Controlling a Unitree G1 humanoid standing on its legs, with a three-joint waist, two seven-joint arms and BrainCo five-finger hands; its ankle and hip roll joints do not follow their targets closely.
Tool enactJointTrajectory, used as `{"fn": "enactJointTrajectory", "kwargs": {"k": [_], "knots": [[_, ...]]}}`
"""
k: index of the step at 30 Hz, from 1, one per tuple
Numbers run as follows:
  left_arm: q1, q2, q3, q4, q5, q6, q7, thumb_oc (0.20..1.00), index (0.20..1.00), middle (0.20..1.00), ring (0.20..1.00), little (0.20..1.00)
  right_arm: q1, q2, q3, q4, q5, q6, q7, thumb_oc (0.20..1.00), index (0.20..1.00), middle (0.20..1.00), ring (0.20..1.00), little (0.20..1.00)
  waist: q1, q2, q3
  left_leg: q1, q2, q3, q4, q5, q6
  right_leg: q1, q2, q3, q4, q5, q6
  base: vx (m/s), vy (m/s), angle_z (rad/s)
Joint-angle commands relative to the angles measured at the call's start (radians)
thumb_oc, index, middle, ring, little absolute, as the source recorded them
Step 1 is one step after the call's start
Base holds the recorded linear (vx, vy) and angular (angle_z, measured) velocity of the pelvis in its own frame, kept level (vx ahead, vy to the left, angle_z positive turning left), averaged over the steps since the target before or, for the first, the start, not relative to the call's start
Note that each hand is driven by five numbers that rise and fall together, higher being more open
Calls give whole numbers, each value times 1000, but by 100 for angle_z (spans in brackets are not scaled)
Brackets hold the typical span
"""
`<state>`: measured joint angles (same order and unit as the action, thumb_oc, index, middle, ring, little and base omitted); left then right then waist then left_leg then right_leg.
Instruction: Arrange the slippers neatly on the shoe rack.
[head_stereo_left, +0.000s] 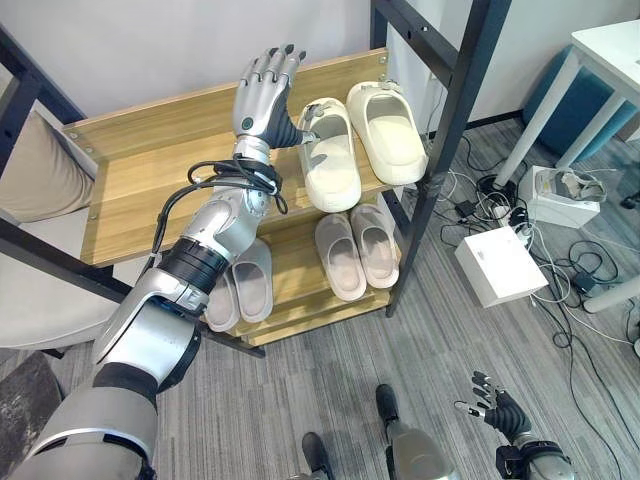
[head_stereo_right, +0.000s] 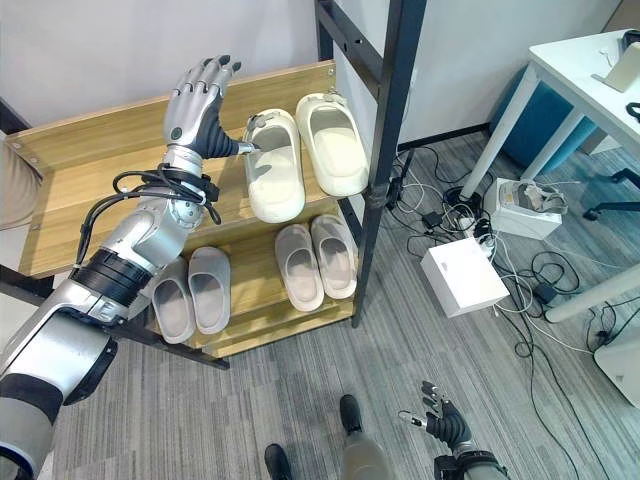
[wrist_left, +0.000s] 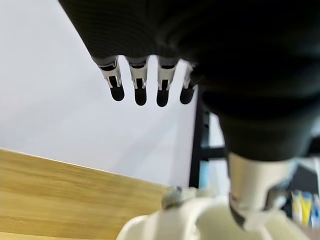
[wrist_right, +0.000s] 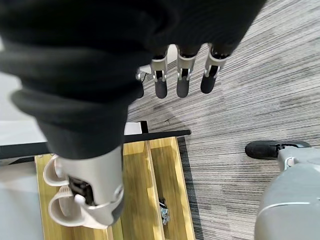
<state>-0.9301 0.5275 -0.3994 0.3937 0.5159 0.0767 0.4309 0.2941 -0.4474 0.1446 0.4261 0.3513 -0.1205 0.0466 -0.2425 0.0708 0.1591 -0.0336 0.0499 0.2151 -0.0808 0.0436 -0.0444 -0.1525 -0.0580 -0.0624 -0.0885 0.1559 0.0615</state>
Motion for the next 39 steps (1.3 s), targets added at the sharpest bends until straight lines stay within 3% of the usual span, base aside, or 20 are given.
{"fn": "enactJointTrajectory", "kwargs": {"k": [1,3,6,10,11,12,18,26,39], "knots": [[30,-14,101,-54,-178,-103,5,1000,1000,1000,1000,1000,66,-3,-44,-18,-32,-8,11,1000,1000,1000,1000,1000,15,-32,-22,31,0,-101,-7,-23,-42,98,-12,-62,1,-98,67,-10,-4,18],[141,-79,141,-142,-361,-164,-33,1000,1000,1000,1000,1000,83,7,-57,-12,-52,1,11,1000,1000,1000,1000,1000,29,-34,-27,32,-3,-112,-7,-18,-40,106,-16,-73,1,-99,65,-8,-1,19],[193,-95,145,-194,-420,-176,-64,1000,1000,1000,1000,1000,89,9,-62,-6,-56,7,14,1000,1000,1000,1000,1000,36,-32,-34,34,-5,-120,-7,-16,-40,114,-18,-81,1,-100,65,-2,8,18],[280,-165,105,-229,-731,-226,-163,1000,1000,1000,1000,1000,105,5,-61,-15,-60,20,25,1000,1000,1000,1000,1000,41,-32,-45,37,-9,-129,-7,-13,-37,124,-22,-89,1,-98,66,-1,4,15],[280,-165,105,-229,-731,-226,-163,1000,1000,1000,1000,1000,105,5,-61,-16,-60,20,25,1000,1000,1000,1000,1000,41,-32,-45,37,-9,-129,-7,-13,-37,124,-22,-89,1,-98,66,3,5,7],[301,-182,74,-245,-852,-219,-222,1000,1000,1000,1000,1000,73,-3,-60,-16,-72,29,9,1000,1000,1000,1000,1000,47,-29,-49,38,-10,-132,-7,-10,-36,126,-23,-93,1,-98,67,0,0,0],[269,-241,-37,-173,-1083,-192,-248,1000,1000,1000,1000,1000,16,15,4,2,-74,55,-13,1000,1000,1000,1000,1000,52,-15,-67,41,-13,-140,-7,-8,-33,134,-27,-100,1,-102,70,13,9,5],[209,-290,-124,-95,-1214,-157,-262,1000,1000,1000,1000,1000,-19,30,78,2,-85,92,-19,1000,1000,1000,1000,1000,40,0,-77,51,-14,-135,-7,-10,-33,140,-27,-93,1,-104,72,2,1,0],[96,-385,-109,189,-1067,-149,-188,1000,1000,1000,1000,1000,-75,52,121,62,-76,83,-59,1000,1000,1000,1000,1000,8,6,-60,50,-8,-117,-7,-10,-35,129,-24,-76,1,-108,71,6,-2,-2]]}}
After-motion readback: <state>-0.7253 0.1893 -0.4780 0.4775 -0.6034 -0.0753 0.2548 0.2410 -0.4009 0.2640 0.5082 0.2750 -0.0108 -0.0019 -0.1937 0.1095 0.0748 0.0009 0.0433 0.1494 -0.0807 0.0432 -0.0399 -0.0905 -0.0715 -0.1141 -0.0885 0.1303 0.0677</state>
